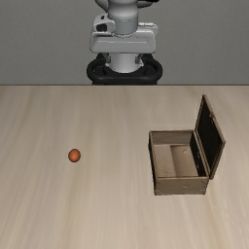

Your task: Pick up the egg and place it in the box

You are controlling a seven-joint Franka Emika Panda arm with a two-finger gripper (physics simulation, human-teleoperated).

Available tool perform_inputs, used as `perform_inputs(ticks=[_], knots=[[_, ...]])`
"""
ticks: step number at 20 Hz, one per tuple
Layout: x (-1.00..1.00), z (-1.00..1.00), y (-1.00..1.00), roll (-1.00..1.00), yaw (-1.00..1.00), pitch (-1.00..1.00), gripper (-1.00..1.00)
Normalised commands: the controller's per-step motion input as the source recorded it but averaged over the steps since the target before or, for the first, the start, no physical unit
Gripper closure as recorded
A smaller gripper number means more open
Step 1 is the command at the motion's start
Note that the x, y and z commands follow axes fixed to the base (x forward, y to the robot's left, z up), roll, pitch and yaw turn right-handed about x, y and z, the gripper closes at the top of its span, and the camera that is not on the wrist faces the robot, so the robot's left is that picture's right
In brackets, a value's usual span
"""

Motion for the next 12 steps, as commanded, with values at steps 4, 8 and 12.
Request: perform_inputs(ticks=[4, 8, 12], knots=[[0.00, 0.00, -1.00, 0.00, 0.00, 0.00, -1.00], [0.00, 0.00, -1.00, 0.00, 0.00, 0.00, -1.00], [0.25, 0.00, -0.75, 0.00, 0.00, 0.00, -1.00]])
